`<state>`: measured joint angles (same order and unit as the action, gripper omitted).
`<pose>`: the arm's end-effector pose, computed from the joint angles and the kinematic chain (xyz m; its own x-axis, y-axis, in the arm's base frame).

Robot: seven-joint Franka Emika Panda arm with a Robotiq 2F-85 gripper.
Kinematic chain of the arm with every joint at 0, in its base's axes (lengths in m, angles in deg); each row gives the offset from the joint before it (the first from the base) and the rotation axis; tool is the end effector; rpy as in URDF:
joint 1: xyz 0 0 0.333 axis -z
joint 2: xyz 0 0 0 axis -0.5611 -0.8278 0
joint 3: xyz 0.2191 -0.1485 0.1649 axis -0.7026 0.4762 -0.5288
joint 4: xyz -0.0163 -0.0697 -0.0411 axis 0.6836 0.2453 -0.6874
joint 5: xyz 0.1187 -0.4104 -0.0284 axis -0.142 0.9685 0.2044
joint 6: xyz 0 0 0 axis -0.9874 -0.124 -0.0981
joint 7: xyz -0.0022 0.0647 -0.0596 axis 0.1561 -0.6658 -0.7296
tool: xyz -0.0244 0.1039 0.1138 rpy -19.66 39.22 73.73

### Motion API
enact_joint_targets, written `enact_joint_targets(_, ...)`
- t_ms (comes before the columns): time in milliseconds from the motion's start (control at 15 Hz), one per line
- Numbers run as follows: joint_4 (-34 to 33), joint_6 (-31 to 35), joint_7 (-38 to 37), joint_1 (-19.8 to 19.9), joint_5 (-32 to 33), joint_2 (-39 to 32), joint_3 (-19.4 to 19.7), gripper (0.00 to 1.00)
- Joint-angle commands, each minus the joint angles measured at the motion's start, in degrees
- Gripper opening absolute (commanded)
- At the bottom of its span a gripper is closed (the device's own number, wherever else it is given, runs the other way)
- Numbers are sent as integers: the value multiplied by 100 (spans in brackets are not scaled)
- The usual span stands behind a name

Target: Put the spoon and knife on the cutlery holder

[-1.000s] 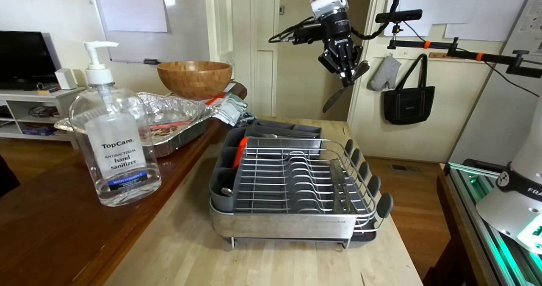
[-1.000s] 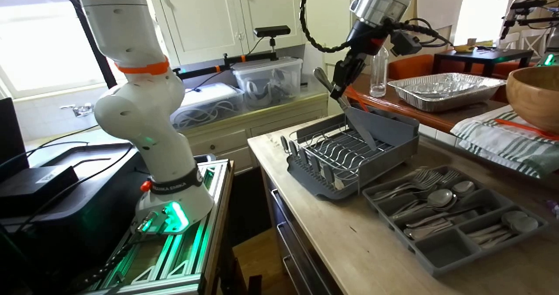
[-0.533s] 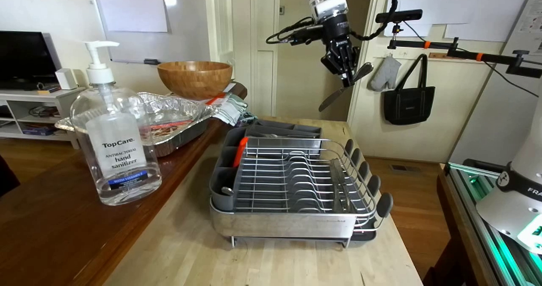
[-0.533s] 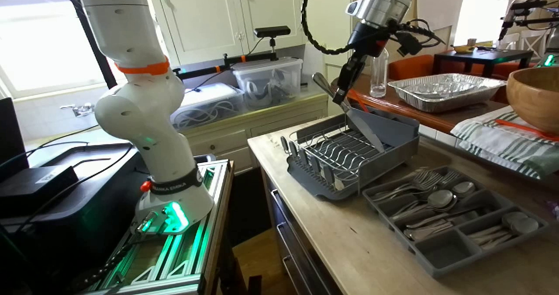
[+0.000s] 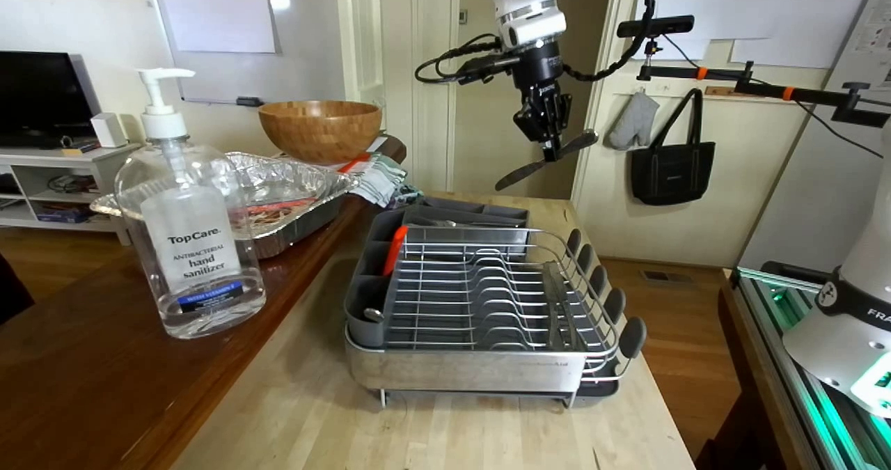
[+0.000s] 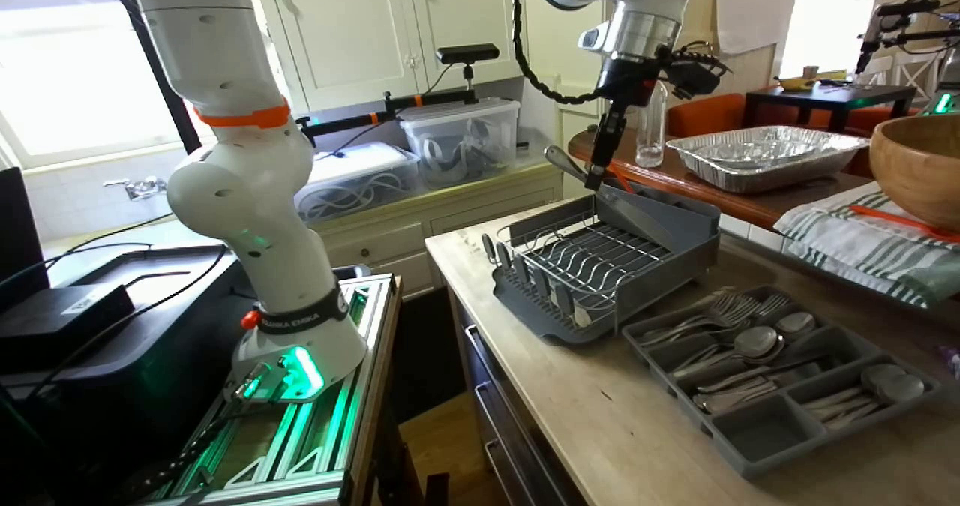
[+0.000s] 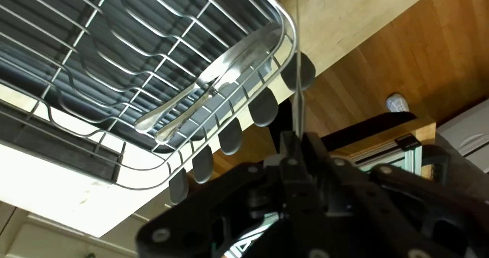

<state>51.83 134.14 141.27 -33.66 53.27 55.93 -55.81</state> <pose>0.5408 0.0047 0.3485 -0.8821 0.3888 0.2659 0.3541 0.9196 -0.1701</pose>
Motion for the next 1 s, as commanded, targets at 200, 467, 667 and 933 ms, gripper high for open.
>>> enact_joint_targets(200,635,1034,140,-88,175,269,-16,2)
enact_joint_targets(467,739,989,240,119,559,376,207,2)
enact_joint_targets(667,521,882,-11,-34,364,159,103,9)
enact_joint_targets(933,737,1354,243,-152,368,249,-28,2)
